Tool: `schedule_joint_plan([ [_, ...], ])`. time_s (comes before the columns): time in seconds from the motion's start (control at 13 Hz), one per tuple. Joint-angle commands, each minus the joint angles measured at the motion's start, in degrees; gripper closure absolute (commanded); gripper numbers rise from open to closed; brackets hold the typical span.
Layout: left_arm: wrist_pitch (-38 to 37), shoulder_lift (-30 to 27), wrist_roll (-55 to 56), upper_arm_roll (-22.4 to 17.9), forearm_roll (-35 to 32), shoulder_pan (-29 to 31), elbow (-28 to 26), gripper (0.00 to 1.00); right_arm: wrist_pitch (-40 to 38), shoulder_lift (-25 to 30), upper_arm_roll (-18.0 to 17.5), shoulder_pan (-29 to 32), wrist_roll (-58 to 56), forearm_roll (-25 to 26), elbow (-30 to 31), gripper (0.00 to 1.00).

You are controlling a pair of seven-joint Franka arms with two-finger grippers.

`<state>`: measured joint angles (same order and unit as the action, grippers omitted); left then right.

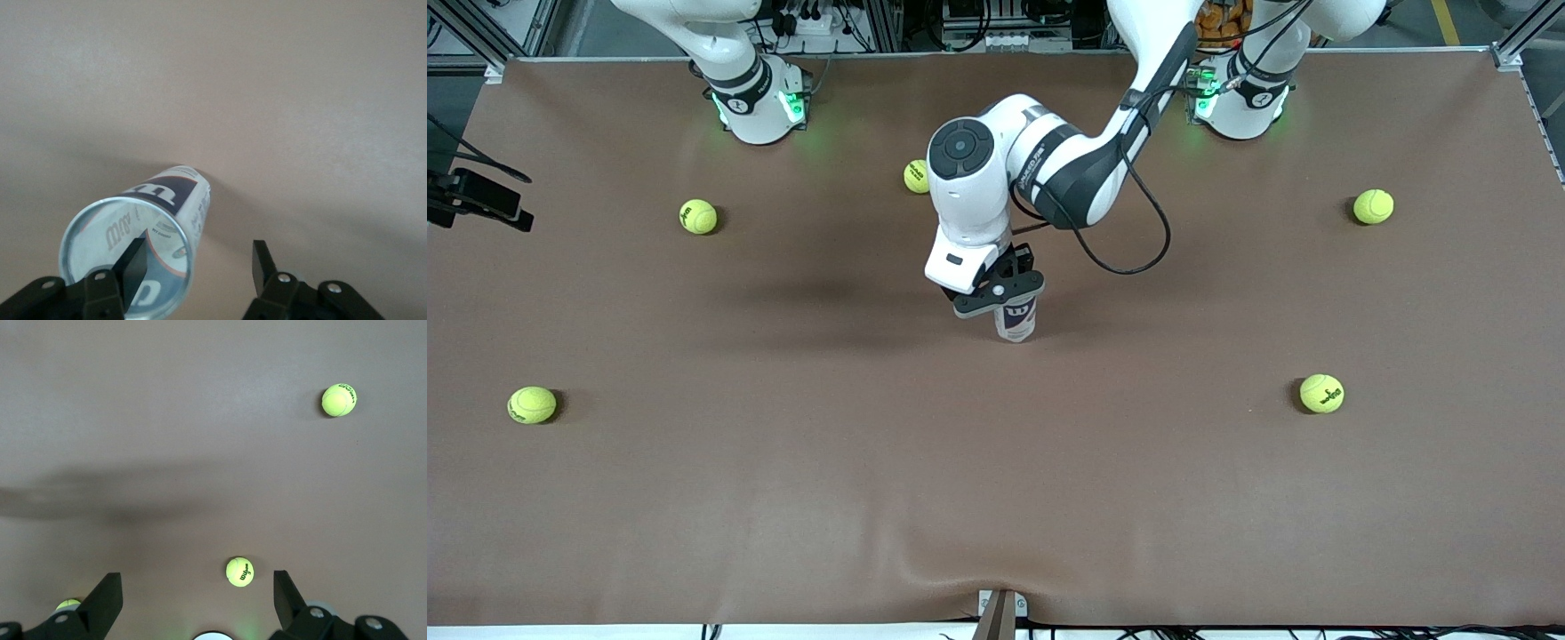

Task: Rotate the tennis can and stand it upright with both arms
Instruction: 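Set the can upright on the table and open the left gripper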

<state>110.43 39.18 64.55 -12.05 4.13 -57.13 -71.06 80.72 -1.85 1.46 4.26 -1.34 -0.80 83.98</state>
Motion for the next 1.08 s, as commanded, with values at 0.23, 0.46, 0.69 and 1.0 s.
schedule_joint_plan([
  [0.23, -4.7, -5.6, 1.0, -0.4, -1.4, -0.3, 0.2, 0.00, -0.4, 0.1, -0.1, 0.5, 0.6, -0.7, -0.1, 0.00],
  [0.46, -8.8, -8.4, -3.6, -0.3, -1.4, 2.0, 0.2, 0.00, -0.5, 0.1, 0.0, 0.4, 0.6, -0.7, -0.1, 0.00],
  [0.69, -12.5, -13.1, -10.3, -0.7, -1.5, 7.1, 0.1, 0.00, -0.5, 0.1, 0.0, 0.6, 0.6, -0.7, -0.1, 0.00],
  [1.0, -16.5, -17.9, -16.8, -0.7, -1.7, 14.2, 0.0, 0.00, -0.5, 0.1, 0.0, 0.3, 0.6, -0.7, -0.1, 0.00],
])
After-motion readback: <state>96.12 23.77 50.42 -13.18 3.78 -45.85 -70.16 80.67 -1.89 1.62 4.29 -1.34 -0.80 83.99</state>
